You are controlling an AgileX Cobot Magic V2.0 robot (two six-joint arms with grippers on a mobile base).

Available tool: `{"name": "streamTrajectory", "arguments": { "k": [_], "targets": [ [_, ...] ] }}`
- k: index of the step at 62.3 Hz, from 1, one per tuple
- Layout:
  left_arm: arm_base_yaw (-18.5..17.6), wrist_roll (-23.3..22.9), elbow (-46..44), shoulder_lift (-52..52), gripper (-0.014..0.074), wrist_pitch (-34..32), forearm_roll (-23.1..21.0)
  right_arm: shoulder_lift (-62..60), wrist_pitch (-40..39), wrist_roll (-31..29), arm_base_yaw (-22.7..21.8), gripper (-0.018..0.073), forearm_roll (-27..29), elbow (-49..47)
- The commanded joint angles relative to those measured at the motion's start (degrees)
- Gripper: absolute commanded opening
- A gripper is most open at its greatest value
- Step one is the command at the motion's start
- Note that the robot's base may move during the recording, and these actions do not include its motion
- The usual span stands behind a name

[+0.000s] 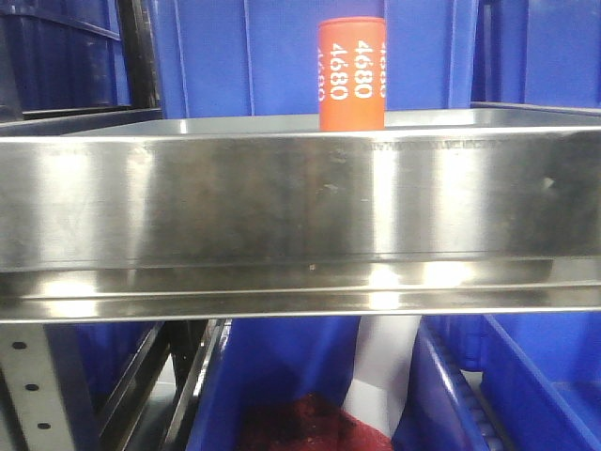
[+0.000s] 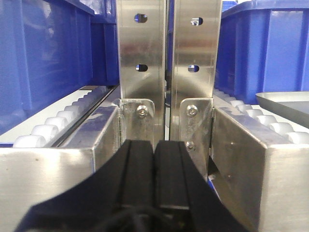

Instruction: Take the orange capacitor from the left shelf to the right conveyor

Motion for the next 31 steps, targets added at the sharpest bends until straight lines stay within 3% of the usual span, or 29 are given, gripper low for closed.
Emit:
{"name": "streamTrajectory", "arguments": {
  "k": [1, 14, 31],
  "targets": [
    [-0.1, 0.0, -0.4, 0.6, -0.0105, -5.2, -0.3, -1.1, -5.0, -0.3, -0.1, 0.0048, -0.1, 0.1],
    [-0.1, 0.0, -0.4, 0.6, -0.0105, -5.2, -0.3, -1.1, -8.9, 0.0, -0.1, 0.0048, -0.1, 0.1],
    [-0.1, 0.0, -0.4, 0.6, -0.0105, -5.2, -0.3, -1.1, -35.6, 2.4, 0.0, 0.0048, -0.1, 0.1]
  ]
}}
